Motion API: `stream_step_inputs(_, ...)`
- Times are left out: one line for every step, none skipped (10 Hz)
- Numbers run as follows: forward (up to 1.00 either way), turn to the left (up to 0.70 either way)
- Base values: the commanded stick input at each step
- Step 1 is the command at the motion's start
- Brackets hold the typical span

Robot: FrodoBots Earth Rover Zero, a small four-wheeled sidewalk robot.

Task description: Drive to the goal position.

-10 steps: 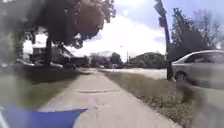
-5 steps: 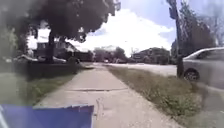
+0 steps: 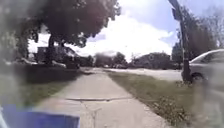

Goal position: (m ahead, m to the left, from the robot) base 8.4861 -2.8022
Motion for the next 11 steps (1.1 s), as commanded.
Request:
stream_step_inputs(0.70,0.19)
stream_step_inputs(0.70,0.35)
stream_step_inputs(0.70,0.35)
stream_step_inputs(0.70,0.35)
stream_step_inputs(0.70,0.35)
stream_step_inputs(0.70,0.35)
stream_step_inputs(0.70,0.35)
stream_step_inputs(0.70,0.30)
stream_step_inputs(0.70,0.12)
stream_step_inputs(0.70,0.00)
stream_step_inputs(0.70,0.00)
